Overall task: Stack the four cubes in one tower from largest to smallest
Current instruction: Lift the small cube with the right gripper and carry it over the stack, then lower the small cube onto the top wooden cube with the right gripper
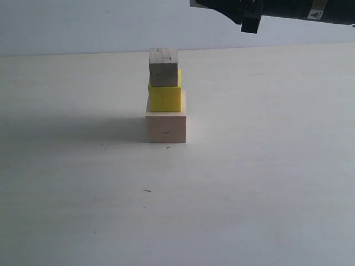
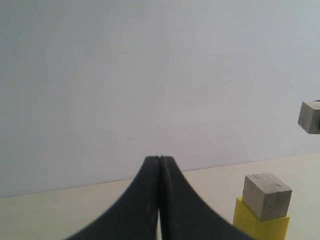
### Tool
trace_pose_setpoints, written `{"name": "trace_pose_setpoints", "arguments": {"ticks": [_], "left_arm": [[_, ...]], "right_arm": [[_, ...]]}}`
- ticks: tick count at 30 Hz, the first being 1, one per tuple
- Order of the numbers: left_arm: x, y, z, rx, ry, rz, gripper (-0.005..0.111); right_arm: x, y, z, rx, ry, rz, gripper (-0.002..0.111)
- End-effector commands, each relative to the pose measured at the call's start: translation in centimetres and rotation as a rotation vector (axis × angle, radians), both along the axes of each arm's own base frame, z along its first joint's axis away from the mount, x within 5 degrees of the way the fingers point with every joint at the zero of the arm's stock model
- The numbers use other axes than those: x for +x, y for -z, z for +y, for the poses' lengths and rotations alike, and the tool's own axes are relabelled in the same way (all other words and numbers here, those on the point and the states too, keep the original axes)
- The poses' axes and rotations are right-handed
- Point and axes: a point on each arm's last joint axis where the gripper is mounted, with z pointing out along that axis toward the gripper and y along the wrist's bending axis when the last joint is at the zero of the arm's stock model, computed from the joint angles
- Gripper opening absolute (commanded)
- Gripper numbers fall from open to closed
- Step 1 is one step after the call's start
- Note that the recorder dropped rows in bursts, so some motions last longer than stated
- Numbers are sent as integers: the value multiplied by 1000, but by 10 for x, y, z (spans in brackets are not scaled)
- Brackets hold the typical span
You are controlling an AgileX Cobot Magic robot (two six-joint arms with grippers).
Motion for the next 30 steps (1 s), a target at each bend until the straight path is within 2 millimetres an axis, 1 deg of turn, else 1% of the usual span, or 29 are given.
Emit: {"name": "trace_pose_setpoints", "arguments": {"ticks": [1, 4, 9, 11, 18, 21, 27, 30], "left_arm": [[-1, 1, 0, 4, 4, -1, 0], [-1, 1, 0, 6, 4, -1, 0], [-1, 1, 0, 6, 4, -1, 0], [-1, 1, 0, 8, 4, -2, 0], [-1, 2, 0, 11, 4, 0, 0], [-1, 3, 0, 11, 4, 3, 0], [-1, 3, 0, 11, 4, 3, 0], [-1, 3, 0, 11, 4, 3, 0]], "right_arm": [[16, 9, 3, -24, -39, 36, 0], [26, 13, 4, -54, -62, 45, 0], [35, 16, 13, -81, -96, 41, 0], [35, 19, 18, -88, -111, 43, 0], [33, 42, 40, -101, -166, 58, 0], [32, 48, 47, -105, -183, 63, 0], [28, 48, 57, -110, -211, 45, 0], [27, 48, 60, -111, -217, 38, 0]]}}
